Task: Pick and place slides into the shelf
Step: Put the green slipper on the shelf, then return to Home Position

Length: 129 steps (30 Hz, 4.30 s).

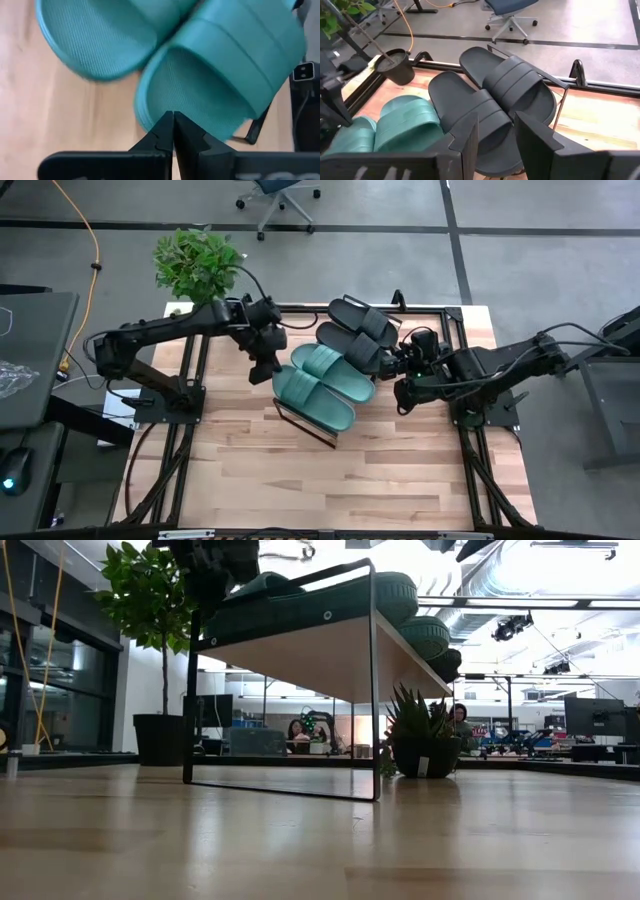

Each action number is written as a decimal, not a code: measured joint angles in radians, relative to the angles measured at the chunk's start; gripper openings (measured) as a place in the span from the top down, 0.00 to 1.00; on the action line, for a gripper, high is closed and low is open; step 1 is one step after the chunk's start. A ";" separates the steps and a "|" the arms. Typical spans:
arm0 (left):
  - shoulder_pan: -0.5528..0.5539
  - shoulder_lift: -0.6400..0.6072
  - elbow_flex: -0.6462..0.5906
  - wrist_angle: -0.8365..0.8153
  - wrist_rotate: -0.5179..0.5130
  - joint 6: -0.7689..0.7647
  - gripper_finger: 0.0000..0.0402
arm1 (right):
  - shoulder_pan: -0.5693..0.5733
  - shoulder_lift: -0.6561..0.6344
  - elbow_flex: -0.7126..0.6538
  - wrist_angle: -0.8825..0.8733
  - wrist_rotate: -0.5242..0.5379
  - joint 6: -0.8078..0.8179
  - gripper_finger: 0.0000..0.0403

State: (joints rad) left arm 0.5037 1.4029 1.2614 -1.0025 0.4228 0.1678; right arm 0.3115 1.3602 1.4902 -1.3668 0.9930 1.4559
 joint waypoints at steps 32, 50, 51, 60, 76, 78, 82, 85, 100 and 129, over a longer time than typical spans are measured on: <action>0.008 -0.055 0.032 0.046 0.017 0.001 1.00 | 0.032 -0.017 0.000 0.003 0.130 -0.050 0.71; 0.046 -0.487 0.051 0.033 -0.284 0.002 1.00 | 0.414 -0.266 0.000 -0.129 0.330 -0.120 0.98; 0.045 -0.540 0.000 0.077 -0.282 -0.029 1.00 | 0.435 -0.254 0.000 -0.160 0.350 -0.068 0.98; -0.060 -0.991 -0.430 0.531 -0.271 -0.298 1.00 | 0.537 -0.146 -0.002 -0.111 0.389 0.091 1.00; -0.431 -1.081 -0.743 0.833 -0.455 -0.299 1.00 | 0.418 -0.103 -0.002 0.462 -0.091 -0.494 1.00; -0.469 -1.082 -0.749 0.834 -0.482 -0.295 1.00 | 0.394 -0.103 -0.002 0.527 -0.121 -0.567 1.00; -0.538 -1.081 -0.753 0.826 -0.525 -0.295 1.00 | 0.309 -0.098 -0.002 0.734 -0.276 -0.780 1.00; -0.581 -1.081 -0.753 0.827 -0.564 -0.296 1.00 | 0.214 -0.075 -0.002 0.913 -0.460 -0.959 1.00; -0.649 -1.081 -0.753 0.767 -0.653 -0.270 1.00 | -0.188 0.030 -0.001 1.116 -1.012 -1.214 1.00; -0.648 -1.195 -0.753 0.614 -0.624 -0.250 1.00 | 0.089 -0.720 -1.035 1.874 -0.584 -1.119 1.00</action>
State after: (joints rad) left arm -0.1445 0.2076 0.5087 -0.3883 -0.2013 -0.0826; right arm 0.4000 0.6406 0.4547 0.5068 0.4093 0.3369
